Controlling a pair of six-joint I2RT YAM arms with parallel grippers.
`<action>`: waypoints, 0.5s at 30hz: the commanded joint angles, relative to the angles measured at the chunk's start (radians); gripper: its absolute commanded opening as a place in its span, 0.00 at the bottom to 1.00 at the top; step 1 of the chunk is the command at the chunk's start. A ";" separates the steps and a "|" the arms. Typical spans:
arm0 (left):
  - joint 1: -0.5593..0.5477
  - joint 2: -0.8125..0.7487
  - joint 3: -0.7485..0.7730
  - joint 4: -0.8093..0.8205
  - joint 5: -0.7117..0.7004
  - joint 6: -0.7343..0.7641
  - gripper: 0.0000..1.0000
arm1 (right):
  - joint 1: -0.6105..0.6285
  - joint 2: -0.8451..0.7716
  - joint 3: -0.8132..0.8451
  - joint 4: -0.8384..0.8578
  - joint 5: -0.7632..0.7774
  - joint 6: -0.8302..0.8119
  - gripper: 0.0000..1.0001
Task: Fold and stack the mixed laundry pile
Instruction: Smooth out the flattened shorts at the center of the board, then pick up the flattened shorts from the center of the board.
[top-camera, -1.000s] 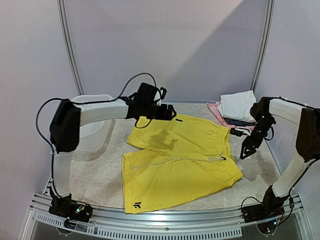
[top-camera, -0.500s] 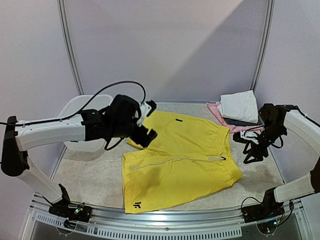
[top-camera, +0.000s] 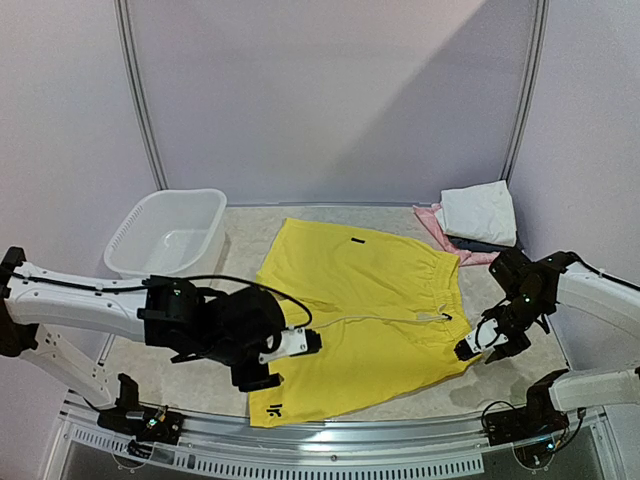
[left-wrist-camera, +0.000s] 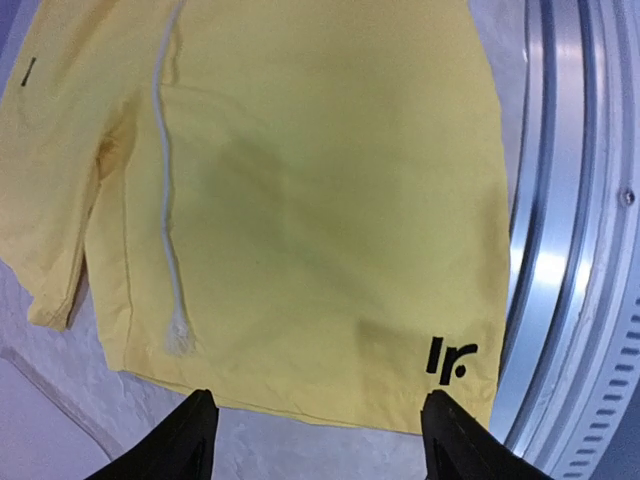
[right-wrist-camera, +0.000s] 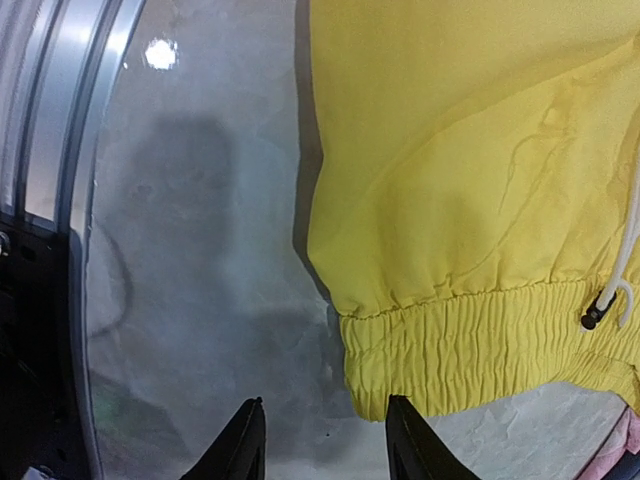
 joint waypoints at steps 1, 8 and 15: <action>-0.072 0.077 -0.004 -0.092 0.003 -0.003 0.71 | 0.021 0.036 -0.049 0.140 0.086 -0.071 0.41; -0.119 0.215 0.054 -0.135 -0.009 -0.038 0.72 | 0.023 0.101 -0.106 0.252 0.124 -0.066 0.40; -0.177 0.296 0.131 -0.247 -0.071 -0.145 0.76 | 0.024 0.147 -0.254 0.497 0.217 -0.086 0.37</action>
